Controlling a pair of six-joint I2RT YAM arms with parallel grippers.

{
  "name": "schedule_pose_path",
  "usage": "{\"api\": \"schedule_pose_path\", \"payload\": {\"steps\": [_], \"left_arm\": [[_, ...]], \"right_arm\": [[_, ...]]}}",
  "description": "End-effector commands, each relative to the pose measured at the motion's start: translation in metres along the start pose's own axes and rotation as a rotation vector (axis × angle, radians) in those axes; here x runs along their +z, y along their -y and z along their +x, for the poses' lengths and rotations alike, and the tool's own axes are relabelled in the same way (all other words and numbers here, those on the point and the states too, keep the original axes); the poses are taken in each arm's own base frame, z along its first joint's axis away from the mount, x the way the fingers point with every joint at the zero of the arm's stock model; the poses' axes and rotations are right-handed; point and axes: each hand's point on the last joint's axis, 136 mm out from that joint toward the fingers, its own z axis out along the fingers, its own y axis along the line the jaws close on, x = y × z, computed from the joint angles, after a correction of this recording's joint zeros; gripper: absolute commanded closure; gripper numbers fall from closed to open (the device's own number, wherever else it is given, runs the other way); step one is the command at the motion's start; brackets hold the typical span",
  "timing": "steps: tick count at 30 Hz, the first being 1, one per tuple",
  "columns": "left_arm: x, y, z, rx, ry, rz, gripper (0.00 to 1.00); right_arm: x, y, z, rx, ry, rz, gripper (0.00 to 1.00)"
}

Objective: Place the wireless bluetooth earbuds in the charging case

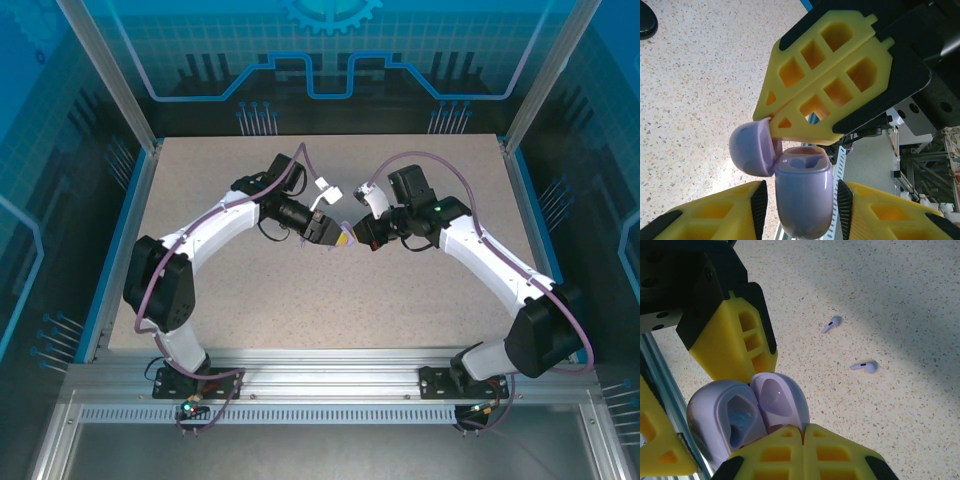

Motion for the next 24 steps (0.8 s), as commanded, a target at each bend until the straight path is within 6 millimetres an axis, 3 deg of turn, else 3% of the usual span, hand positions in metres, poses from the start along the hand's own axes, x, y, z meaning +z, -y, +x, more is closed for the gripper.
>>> {"api": "schedule_pose_path", "payload": {"steps": [1,13,24], "left_arm": [[0.0018,0.0077,-0.0078,0.029,0.006,0.039,0.56],[0.0040,0.0058,-0.0098,0.031,0.010,0.042,0.65],[0.0041,0.0021,-0.0069,0.037,0.027,0.031,1.00]], "right_arm": [[-0.0022,-0.0090,-0.0124,-0.019,0.023,-0.029,1.00],[0.0008,-0.0082,-0.0136,-0.018,0.019,-0.030,1.00],[-0.0037,-0.0017,-0.0221,-0.001,0.040,0.011,1.00]]}}
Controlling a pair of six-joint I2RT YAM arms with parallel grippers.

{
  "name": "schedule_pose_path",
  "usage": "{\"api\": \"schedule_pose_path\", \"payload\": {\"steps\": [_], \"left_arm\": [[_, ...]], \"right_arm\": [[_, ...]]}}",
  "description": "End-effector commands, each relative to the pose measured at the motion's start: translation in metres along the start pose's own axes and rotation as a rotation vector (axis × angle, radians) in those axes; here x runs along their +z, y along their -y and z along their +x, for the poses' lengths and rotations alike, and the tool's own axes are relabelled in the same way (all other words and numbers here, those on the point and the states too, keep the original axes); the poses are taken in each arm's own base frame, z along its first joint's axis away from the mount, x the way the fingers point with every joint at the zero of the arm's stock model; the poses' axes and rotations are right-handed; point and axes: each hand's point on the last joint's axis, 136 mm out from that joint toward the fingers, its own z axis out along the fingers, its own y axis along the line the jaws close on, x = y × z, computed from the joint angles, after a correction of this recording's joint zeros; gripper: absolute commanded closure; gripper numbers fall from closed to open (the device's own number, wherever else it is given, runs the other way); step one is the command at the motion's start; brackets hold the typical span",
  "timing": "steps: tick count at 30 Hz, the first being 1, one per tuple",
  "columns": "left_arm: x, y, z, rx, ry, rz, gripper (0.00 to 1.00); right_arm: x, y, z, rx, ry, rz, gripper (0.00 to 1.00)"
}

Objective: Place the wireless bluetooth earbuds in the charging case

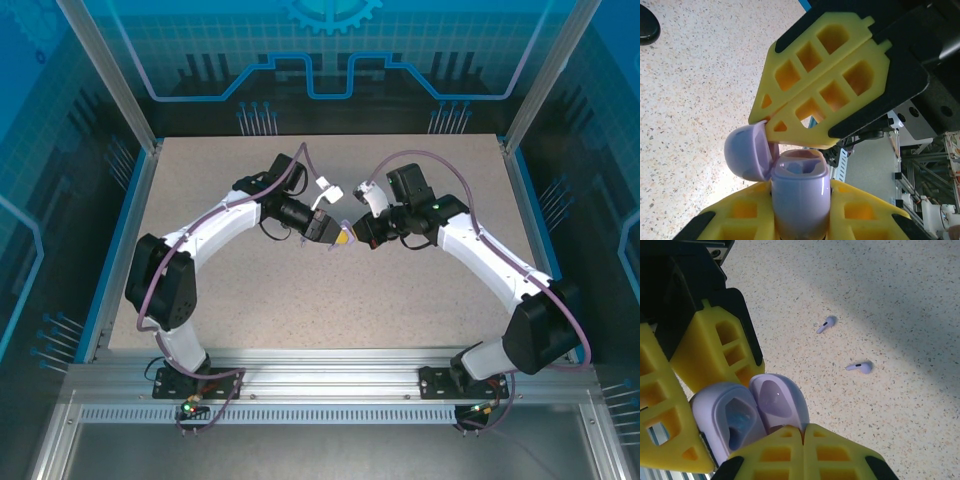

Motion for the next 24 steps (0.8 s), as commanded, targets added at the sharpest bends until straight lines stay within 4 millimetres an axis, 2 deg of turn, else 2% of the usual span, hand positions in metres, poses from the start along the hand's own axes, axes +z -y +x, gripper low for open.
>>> {"api": "schedule_pose_path", "payload": {"steps": [1,3,5,8,14,20,24], "left_arm": [[0.000,0.005,-0.004,0.034,0.029,0.018,1.00],[-0.004,0.004,-0.005,0.040,0.054,0.007,1.00],[-0.010,0.000,-0.007,0.041,0.087,-0.007,1.00],[-0.021,-0.006,-0.010,0.047,0.146,-0.041,1.00],[-0.046,-0.007,-0.011,0.081,0.270,-0.119,1.00],[-0.067,-0.003,-0.011,0.148,0.429,-0.238,1.00],[-0.090,0.002,-0.013,0.207,0.569,-0.339,1.00]], "right_arm": [[-0.008,-0.005,-0.021,0.000,0.050,0.000,0.95],[-0.014,-0.002,-0.025,0.018,0.066,0.013,0.85],[-0.023,0.000,-0.030,0.040,0.090,0.024,0.70],[-0.041,0.004,-0.036,0.073,0.130,0.041,0.60],[-0.071,0.011,-0.041,0.167,0.208,0.065,0.33],[-0.073,0.016,-0.037,0.304,0.206,0.094,0.27],[-0.063,0.023,-0.029,0.414,0.177,0.115,0.27]]}}
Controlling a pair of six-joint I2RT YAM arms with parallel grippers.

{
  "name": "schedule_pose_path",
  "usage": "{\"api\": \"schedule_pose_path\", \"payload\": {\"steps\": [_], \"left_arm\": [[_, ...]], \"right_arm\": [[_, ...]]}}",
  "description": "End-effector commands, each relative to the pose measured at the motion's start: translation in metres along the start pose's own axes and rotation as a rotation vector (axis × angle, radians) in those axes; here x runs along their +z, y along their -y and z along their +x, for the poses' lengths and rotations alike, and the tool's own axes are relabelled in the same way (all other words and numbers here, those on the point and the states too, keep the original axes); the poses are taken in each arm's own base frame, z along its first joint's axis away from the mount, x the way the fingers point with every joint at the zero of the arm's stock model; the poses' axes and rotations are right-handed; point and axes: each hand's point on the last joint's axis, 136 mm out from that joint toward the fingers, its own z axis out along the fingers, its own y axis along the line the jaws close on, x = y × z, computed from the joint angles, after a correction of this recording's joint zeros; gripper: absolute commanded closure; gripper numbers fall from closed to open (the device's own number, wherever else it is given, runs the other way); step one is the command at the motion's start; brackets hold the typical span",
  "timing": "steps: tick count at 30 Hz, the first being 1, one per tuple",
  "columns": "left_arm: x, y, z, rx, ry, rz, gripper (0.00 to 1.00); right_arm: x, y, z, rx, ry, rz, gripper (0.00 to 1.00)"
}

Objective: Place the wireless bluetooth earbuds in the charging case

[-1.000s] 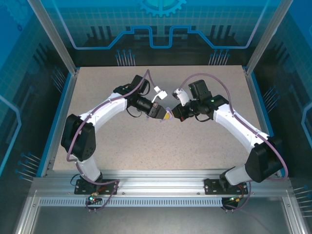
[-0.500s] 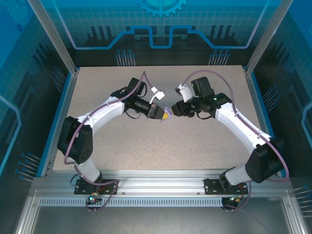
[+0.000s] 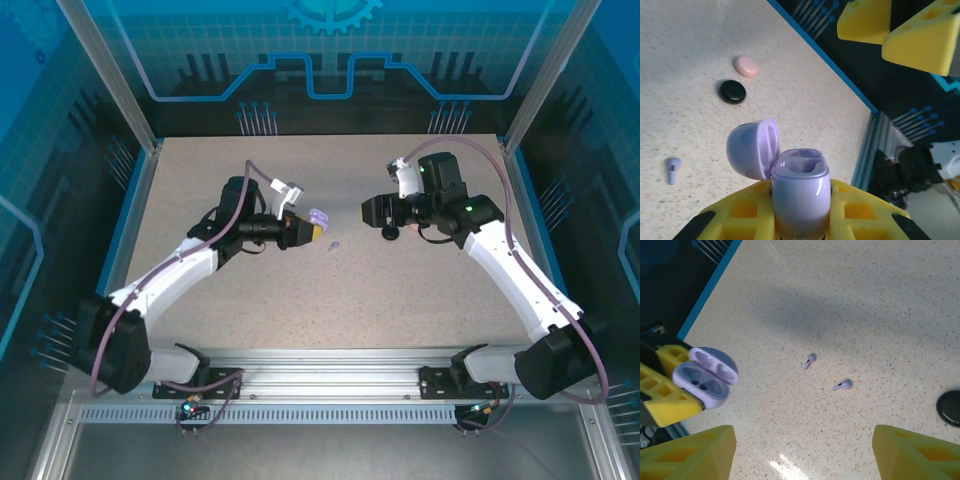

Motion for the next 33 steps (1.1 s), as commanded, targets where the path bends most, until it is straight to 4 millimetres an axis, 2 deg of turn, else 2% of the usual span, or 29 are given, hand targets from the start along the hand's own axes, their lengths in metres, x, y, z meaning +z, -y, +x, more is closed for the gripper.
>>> {"api": "schedule_pose_path", "payload": {"steps": [1,5,9,12,18,21,28,33], "left_arm": [[-0.020,-0.003,-0.032,0.093,0.211,-0.111,1.00],[-0.051,-0.012,-0.047,0.126,0.411,-0.252,1.00],[-0.072,-0.012,-0.055,0.156,0.515,-0.321,1.00],[-0.085,-0.012,-0.061,0.163,0.577,-0.361,1.00],[-0.118,-0.022,-0.071,0.126,0.705,-0.502,1.00],[-0.130,-0.022,-0.074,0.117,0.744,-0.541,1.00],[-0.152,-0.025,-0.077,0.080,0.793,-0.630,1.00],[-0.160,-0.022,-0.075,0.062,0.809,-0.638,1.00]], "right_arm": [[0.008,0.008,0.005,0.136,-0.028,0.045,0.27],[0.030,0.013,0.016,0.212,-0.082,0.105,0.27],[0.057,0.013,0.025,0.263,-0.142,0.164,0.27],[0.082,0.010,0.033,0.290,-0.197,0.196,0.27],[0.134,-0.001,0.046,0.277,-0.322,0.309,0.35],[0.158,-0.006,0.049,0.262,-0.372,0.376,0.39],[0.204,0.001,0.068,0.275,-0.460,0.537,0.47],[0.228,-0.001,0.078,0.235,-0.483,0.592,0.48]]}}
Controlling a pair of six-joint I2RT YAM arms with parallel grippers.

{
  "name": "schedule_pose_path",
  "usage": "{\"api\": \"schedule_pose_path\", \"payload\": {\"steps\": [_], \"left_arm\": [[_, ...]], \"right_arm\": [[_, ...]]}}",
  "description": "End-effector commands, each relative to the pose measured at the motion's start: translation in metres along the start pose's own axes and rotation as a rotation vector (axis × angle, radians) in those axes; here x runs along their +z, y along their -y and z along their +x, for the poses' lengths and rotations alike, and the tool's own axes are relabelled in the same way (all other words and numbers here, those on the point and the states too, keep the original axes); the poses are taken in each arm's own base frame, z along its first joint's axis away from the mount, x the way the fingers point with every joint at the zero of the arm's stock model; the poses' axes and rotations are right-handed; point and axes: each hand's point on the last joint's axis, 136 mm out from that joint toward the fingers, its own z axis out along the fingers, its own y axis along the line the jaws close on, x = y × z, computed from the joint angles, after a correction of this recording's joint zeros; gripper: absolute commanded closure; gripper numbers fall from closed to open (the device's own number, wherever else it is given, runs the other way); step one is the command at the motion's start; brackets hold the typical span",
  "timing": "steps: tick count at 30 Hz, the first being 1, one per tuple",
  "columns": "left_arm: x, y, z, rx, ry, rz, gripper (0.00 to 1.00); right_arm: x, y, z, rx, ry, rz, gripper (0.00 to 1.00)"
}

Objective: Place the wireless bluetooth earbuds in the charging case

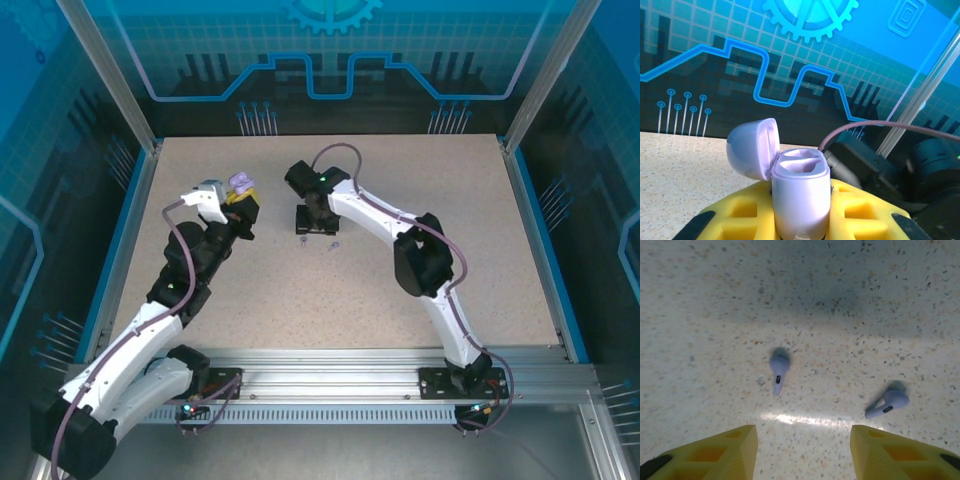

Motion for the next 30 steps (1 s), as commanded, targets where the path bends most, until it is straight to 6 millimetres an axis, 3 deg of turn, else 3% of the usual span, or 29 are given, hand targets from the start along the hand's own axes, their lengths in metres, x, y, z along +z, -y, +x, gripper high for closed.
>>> {"api": "schedule_pose_path", "payload": {"steps": [1,10,23,30], "left_arm": [[-0.006,-0.005,-0.010,-0.033,0.032,-0.032,1.00],[-0.012,-0.009,-0.006,-0.092,0.036,-0.042,1.00],[-0.014,-0.009,0.004,-0.123,0.016,-0.030,1.00],[-0.014,-0.010,0.007,-0.132,0.013,-0.027,1.00]], "right_arm": [[0.007,0.002,0.011,-0.003,-0.020,0.102,0.49],[0.030,-0.005,0.007,0.020,-0.002,0.155,0.54],[0.054,-0.022,0.002,0.019,0.002,0.132,0.55],[0.064,-0.020,0.005,0.022,-0.015,0.140,0.59]]}}
